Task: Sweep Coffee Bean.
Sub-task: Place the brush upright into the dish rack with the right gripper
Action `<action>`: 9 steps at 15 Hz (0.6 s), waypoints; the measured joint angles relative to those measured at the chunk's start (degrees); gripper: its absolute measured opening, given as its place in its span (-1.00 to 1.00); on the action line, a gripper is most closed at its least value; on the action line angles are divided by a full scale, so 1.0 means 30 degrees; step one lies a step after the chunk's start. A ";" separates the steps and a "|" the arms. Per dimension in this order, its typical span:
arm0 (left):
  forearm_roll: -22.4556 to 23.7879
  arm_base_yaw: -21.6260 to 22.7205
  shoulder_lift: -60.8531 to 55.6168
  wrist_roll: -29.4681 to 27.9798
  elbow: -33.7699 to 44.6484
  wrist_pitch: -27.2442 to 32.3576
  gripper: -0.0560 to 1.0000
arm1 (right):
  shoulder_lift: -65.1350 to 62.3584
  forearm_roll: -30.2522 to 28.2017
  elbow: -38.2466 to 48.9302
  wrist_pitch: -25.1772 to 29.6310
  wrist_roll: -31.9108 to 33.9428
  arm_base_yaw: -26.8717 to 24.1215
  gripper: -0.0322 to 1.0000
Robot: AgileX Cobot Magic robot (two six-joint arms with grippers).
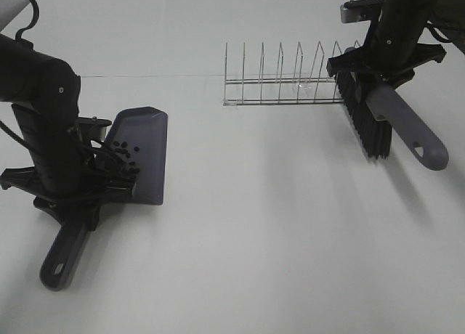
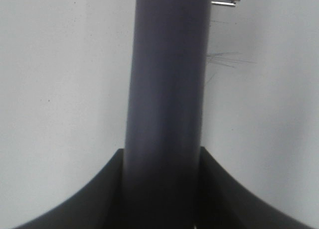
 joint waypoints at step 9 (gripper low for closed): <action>0.0000 0.0000 0.0000 0.0019 0.0000 0.0000 -0.29 | 0.4144 -0.0439 -0.7105 0.2101 -0.0248 0.0000 -0.39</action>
